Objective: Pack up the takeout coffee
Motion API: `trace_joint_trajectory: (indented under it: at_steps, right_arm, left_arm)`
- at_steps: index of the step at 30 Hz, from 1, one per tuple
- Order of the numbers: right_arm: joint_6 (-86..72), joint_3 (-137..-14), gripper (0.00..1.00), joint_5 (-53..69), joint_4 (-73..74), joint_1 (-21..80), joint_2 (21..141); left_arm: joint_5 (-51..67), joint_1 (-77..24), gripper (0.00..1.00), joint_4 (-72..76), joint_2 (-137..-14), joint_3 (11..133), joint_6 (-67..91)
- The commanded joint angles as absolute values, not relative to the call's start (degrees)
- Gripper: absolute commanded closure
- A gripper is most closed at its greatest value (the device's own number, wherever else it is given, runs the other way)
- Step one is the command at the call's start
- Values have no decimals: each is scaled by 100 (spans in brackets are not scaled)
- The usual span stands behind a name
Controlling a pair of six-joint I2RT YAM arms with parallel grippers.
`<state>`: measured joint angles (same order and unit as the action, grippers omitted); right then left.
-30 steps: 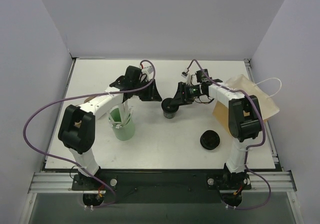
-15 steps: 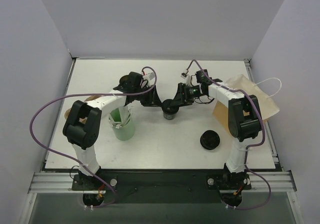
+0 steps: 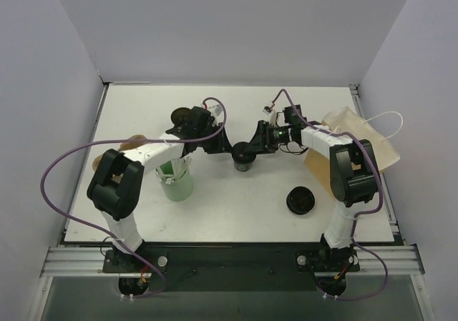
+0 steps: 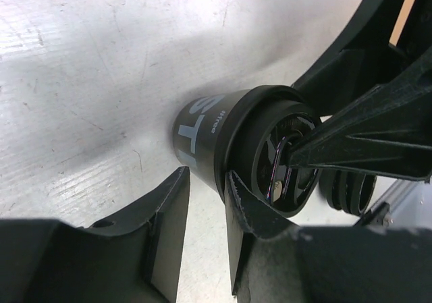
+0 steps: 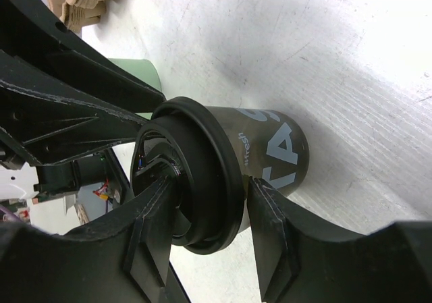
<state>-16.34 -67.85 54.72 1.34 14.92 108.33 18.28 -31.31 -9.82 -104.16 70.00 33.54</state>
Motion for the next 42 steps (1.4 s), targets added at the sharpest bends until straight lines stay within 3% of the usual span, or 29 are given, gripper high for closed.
trace_joint_trajectory:
  at_steps: [1, 18, 25, 32, 42]
  right_arm:
    - [-1423, -5986, 66, 4105, 440, 1538, 11267]
    - [-1784, -5713, 67, 3586, 352, 1494, 11188]
    - [-1950, -5756, 68, 3804, 343, 1494, 11004]
    - [-2522, -6090, 57, 3955, 510, 1397, 10468]
    - [-2681, -6635, 40, 3911, 992, 1362, 10310]
  left_arm:
    - [248, -3620, 64, -1942, -11196, 6302, 3340]
    - [-193, -4165, 64, -1591, -11997, 5801, 3472]
    - [157, -4122, 62, -2161, -11119, 6485, 3279]
    - [360, -3982, 59, -3084, -10626, 8356, 3015]
    - [685, -3621, 55, -3595, -10390, 9132, 2760]
